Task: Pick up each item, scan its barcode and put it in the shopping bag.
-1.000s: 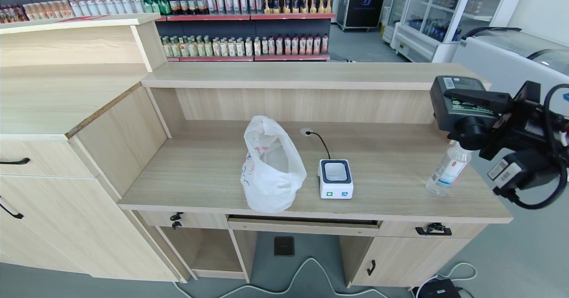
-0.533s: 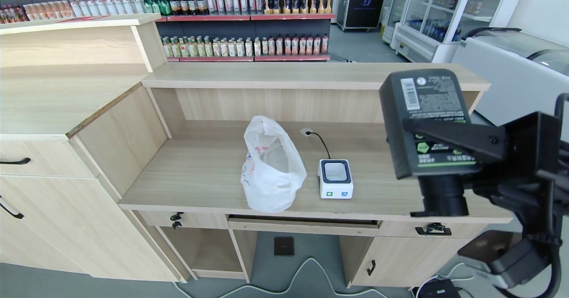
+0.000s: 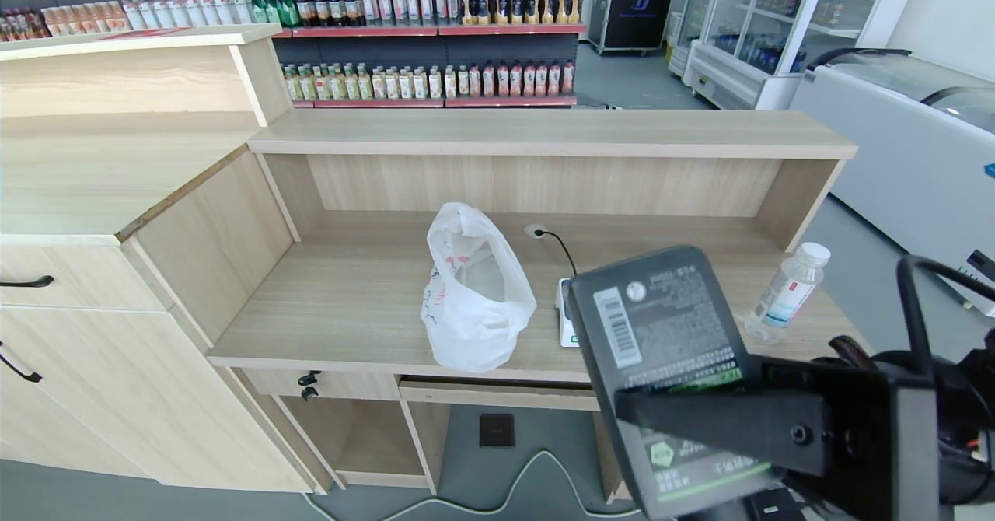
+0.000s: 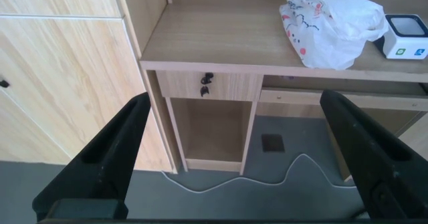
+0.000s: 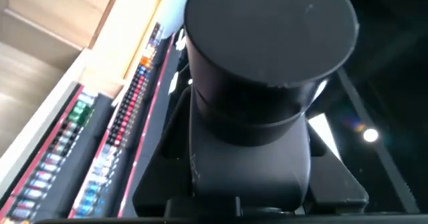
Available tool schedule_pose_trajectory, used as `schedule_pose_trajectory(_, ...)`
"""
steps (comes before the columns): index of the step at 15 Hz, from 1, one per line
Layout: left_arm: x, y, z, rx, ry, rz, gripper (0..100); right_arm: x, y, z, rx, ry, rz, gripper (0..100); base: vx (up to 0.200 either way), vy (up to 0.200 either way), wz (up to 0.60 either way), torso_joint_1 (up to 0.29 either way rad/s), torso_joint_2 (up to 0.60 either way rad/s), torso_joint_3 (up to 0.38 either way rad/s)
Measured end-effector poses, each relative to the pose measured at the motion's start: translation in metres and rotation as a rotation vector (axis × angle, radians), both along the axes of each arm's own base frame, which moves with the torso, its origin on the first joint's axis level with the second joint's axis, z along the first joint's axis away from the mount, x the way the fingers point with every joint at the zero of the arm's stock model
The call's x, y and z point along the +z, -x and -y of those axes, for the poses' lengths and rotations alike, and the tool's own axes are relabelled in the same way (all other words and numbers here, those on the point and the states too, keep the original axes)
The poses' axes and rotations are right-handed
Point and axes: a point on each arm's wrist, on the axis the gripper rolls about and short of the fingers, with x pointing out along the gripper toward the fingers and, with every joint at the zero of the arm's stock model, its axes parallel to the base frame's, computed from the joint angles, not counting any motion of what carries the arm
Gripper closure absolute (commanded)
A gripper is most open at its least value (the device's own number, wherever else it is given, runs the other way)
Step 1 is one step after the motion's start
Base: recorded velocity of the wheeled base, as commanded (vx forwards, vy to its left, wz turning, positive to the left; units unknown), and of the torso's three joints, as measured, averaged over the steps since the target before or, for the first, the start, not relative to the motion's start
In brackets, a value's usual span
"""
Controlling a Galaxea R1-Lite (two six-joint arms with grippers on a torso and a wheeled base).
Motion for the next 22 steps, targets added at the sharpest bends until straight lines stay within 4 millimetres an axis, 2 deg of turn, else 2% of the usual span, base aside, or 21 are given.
schedule_pose_trajectory(2, 0.000, 0.000, 0.000, 0.000, 0.000, 0.000, 0, 0.004, 0.011, -0.006, 0.056, 0.004, 0.025, 100, 0.000, 0.000, 0.00, 0.000, 0.00, 0.000)
schedule_pose_trajectory(5, 0.000, 0.000, 0.000, 0.001, 0.000, 0.000, 0, 0.013, 0.018, -0.005, 0.074, -0.022, 0.056, 100, 0.000, 0.000, 0.00, 0.000, 0.00, 0.000)
schedule_pose_trajectory(22, 0.000, 0.000, 0.000, 0.000, 0.000, 0.000, 0, 0.015, 0.028, 0.003, 0.096, 0.006, 0.033, 100, 0.000, 0.000, 0.00, 0.000, 0.00, 0.000)
